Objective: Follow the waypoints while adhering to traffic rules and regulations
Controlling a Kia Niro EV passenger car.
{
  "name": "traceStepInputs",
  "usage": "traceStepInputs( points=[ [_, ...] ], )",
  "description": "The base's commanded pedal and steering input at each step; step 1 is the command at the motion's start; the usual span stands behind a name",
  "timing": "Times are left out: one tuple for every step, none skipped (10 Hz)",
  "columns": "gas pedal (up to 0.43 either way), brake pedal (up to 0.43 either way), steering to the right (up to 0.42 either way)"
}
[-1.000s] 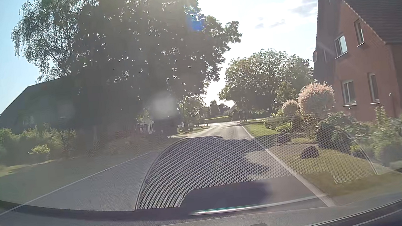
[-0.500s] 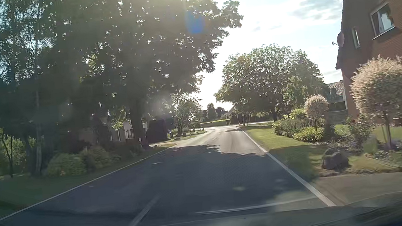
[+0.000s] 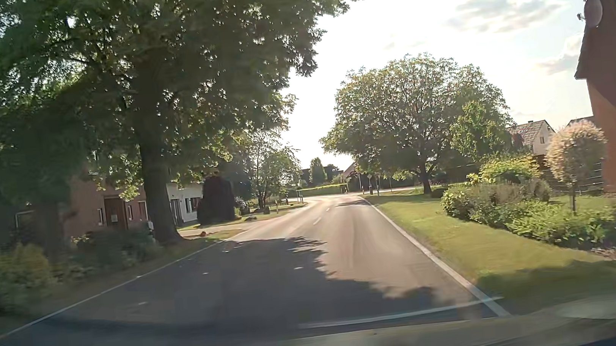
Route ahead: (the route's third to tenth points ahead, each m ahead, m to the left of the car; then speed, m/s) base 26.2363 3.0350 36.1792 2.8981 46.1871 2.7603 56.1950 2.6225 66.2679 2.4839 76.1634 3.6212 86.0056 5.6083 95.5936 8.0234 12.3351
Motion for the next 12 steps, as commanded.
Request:
traceStepInputs(
  points=[
    [0.118,0.006,0.016],
    [0.118,0.006,0.012],
    [0.118,0.006,0.012],
    [0.118,0.006,0.012],
    [0.118,0.006,0.012],
    [0.118,0.006,0.012],
    [0.118,0.006,0.012],
    [0.118,0.006,0.011],
    [0.118,0.006,0.011],
    [0.118,0.006,0.010],
    [0.118,0.006,0.010],
    [0.118,0.006,0.007]
  ],
)
